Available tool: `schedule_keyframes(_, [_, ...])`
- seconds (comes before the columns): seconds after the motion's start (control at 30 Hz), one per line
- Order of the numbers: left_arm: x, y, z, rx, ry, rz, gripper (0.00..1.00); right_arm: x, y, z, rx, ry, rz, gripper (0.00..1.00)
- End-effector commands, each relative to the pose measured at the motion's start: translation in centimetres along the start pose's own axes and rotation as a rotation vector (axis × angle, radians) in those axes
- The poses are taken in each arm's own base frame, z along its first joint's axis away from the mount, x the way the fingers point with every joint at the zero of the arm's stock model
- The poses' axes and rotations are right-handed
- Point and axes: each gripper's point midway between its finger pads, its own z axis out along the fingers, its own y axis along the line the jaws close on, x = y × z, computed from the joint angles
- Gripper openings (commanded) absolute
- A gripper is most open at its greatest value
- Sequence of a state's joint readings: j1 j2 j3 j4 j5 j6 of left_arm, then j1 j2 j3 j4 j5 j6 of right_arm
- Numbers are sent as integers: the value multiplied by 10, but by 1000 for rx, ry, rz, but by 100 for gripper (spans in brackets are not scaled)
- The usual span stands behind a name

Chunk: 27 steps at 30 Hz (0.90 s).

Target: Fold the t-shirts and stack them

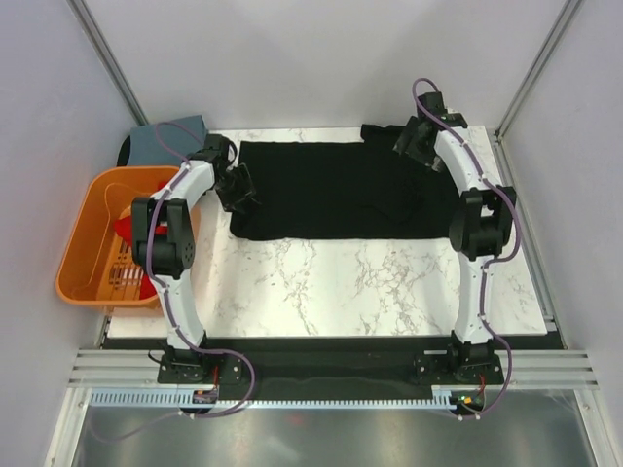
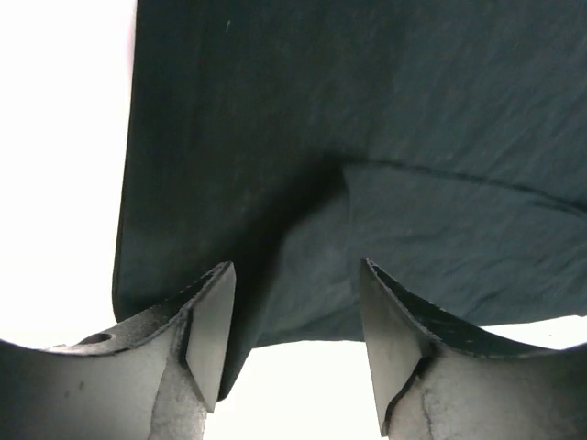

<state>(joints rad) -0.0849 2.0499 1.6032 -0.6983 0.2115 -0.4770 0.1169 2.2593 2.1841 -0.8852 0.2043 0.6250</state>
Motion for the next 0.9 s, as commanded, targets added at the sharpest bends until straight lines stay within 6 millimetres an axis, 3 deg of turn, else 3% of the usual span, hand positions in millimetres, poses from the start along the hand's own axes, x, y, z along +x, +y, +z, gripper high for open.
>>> schedule_keyframes(0.0, [1,-17,-43,37,-53,41,64,-8,-27,-32,29,22,-36,98])
schedule_keyframes(0.03, [3,-15,-48,31,-69,34,64,-14,-28,-33,2,-18,-18,98])
schedule_keyframes(0.07, [11,-12,-60,29,-89,32,64,21,-49,-19,34,61,-17,98])
schedule_keyframes(0.1, [10,-9,-63,19,-129,27,64,13,-57,-40,0,25,15,98])
schedule_keyframes(0.13, [14,-10,-69,21,-151,17,63,13,-61,-41,-28,3,39,98])
schedule_keyframes(0.17, [33,1,-62,-2,-127,5,63,48,-80,-31,-4,79,46,98])
schedule_keyframes(0.2, [28,-2,-76,18,-201,8,62,48,-84,-46,-32,57,61,98])
schedule_keyframes(0.23, [34,0,-75,15,-212,-4,61,45,-97,-44,-38,38,99,97])
schedule_keyframes(0.27, [50,11,-68,-3,-193,-12,61,71,-111,-38,-22,89,103,95])
schedule_keyframes(0.33, [51,14,-73,5,-248,-23,59,75,-122,-45,-41,81,122,94])
schedule_keyframes(0.37, [64,23,-65,-9,-228,-29,59,94,-134,-40,-23,114,113,93])
schedule_keyframes(0.43, [67,25,-63,-5,-244,-42,59,96,-147,-41,-26,98,136,91])
schedule_keyframes(0.47, [78,33,-56,-19,-224,-50,59,111,-159,-36,-4,124,143,90])
schedule_keyframes(0.67, [83,48,-45,-42,-278,-85,60,128,-186,-20,0,165,199,86])
schedule_keyframes(0.87, [71,40,-38,-14,-315,-86,61,125,-190,-10,0,174,191,85])
